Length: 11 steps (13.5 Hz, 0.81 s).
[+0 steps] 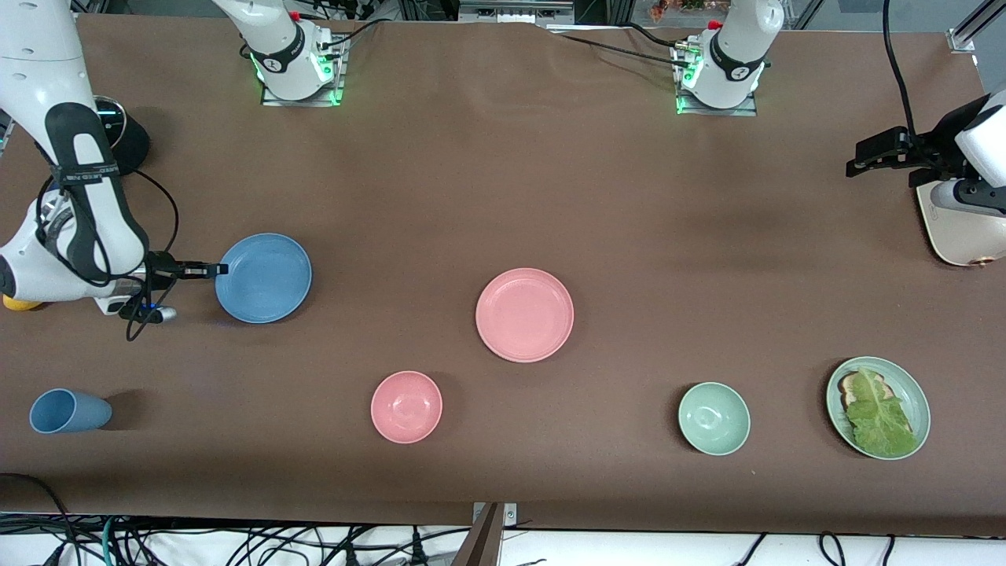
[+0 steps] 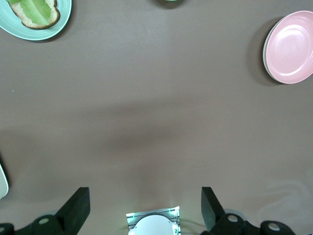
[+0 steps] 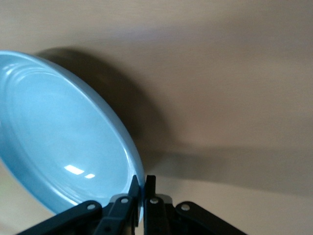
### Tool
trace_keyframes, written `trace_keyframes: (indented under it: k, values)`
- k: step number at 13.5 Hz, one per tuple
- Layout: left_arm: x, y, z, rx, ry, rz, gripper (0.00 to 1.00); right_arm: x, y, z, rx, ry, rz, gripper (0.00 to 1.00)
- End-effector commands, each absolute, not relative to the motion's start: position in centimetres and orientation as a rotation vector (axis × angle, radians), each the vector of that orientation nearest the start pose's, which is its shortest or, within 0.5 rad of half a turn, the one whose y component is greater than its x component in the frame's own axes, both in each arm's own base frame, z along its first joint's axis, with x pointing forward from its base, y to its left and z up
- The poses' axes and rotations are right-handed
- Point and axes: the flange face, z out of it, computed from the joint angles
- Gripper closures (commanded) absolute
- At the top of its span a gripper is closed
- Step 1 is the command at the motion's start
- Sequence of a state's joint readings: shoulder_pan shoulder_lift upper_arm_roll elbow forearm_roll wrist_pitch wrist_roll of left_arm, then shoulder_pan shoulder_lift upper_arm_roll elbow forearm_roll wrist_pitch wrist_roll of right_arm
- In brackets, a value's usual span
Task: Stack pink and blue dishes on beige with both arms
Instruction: 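Grip the blue plate rim with the right gripper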
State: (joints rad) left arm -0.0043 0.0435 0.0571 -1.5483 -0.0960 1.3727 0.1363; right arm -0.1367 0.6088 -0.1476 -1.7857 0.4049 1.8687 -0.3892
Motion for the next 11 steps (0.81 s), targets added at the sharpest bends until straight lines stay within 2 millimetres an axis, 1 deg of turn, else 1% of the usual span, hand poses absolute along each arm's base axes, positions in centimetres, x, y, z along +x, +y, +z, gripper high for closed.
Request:
trace_keyframes:
  k: [1,2,3,4,5,6,7,8,9,11]
  values:
    - [53.4,2.8,63.0,-3.195,0.108,0.243,0.00,60.0,-12.3,22.9,-2.579,0.124,0.532,1.00]
    - [53.2,3.0,63.8,-3.201,0.103,0.217,0.00,60.6,-11.1,23.8,-2.570,0.089,0.532,1.00]
    - [53.1,2.7,63.9,-3.200,0.111,0.224,0.00,61.4,-9.5,25.1,-2.570,0.053,0.520,1.00]
    - [52.5,1.8,64.5,-3.193,0.121,0.243,0.00,61.9,-7.8,26.0,-2.571,0.070,0.531,1.00]
    - [52.0,1.2,65.0,-3.190,0.042,0.242,0.00,62.5,-5.7,26.8,-2.571,0.108,0.545,1.00]
    - [51.8,0.5,64.9,-3.181,-0.055,0.266,0.00,63.1,-2.9,27.7,-2.568,0.113,0.552,1.00]
    - [51.7,0.4,64.8,-3.179,-0.059,0.276,0.00,63.7,-0.5,28.5,-2.571,0.136,0.552,1.00]
    - [51.7,0.6,64.6,-3.182,-0.027,0.283,0.00,64.1,1.6,28.9,-2.579,0.189,0.566,1.00]
    - [51.7,1.1,64.3,-3.184,-0.003,0.294,0.00,64.5,3.7,29.2,-2.586,0.218,0.570,1.00]
    - [51.6,1.3,63.8,-3.185,0.012,0.323,0.00,65.1,8.1,29.4,-2.591,0.230,0.530,1.00]
